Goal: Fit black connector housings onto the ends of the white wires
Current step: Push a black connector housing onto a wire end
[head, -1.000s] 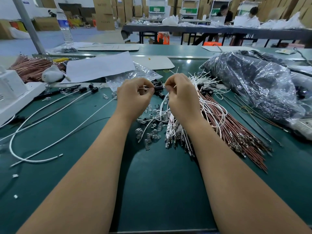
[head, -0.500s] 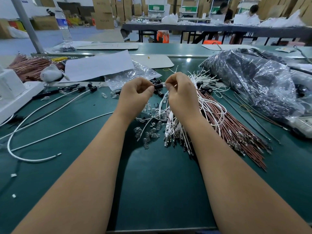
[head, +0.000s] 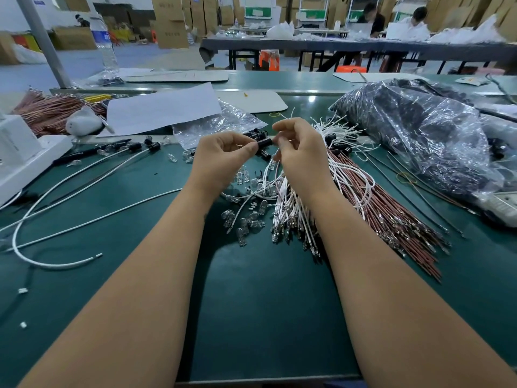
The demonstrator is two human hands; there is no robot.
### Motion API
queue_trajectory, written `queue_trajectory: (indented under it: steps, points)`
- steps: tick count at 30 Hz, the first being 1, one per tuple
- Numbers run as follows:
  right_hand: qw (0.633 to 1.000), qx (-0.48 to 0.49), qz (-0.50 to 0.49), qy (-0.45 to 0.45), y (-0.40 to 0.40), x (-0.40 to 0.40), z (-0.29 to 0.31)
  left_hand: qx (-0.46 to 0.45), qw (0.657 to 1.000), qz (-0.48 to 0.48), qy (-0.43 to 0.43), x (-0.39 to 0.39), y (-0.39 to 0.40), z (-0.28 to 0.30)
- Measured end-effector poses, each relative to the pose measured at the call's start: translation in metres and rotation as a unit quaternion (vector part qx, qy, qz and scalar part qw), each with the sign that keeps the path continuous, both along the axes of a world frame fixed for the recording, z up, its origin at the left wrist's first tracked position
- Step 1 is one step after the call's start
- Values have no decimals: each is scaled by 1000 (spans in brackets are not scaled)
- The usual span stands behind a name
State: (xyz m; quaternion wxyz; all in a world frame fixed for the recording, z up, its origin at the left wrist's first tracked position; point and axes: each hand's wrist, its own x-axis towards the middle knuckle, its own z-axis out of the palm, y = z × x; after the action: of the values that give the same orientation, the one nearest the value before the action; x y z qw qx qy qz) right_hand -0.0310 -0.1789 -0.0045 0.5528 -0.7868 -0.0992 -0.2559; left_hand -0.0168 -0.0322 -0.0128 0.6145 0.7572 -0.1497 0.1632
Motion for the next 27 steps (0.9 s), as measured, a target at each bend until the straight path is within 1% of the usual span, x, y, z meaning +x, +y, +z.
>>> queue_trajectory:
  steps: [3,6,7,9,14,16,18,21,22,24,27]
  points:
    - [998,17,37,45,0,-2,1,-7,1000,-4,-6,1,0,0]
    - [998,-23,35,44,2,-1,-1,-11,1000,-15,1,2,-1,0]
    - [998,-20,37,44,2,0,-2,-7,1000,-22,6,2,-1,0]
    - [998,10,43,47,2,1,-2,-2,999,-36,15,1,-2,2]
    - [983,147,84,76,1,1,-1,-15,997,-65,44,-2,-3,10]
    - [978,167,92,83,2,1,-1,-19,995,-78,62,0,0,9]
    - [985,131,83,80,3,-1,1,-21,995,-70,67,1,0,7]
    - [996,6,46,73,-6,-3,10,-19,998,-35,45,1,-4,4]
    - [997,-14,26,74,-11,-3,14,-24,998,-27,43,1,-5,3]
    - [997,-16,-21,66,-25,-3,22,-33,999,-13,41,4,-3,-1]
    - [990,-20,-133,50,-52,-1,35,-46,998,-16,29,6,-1,-3]
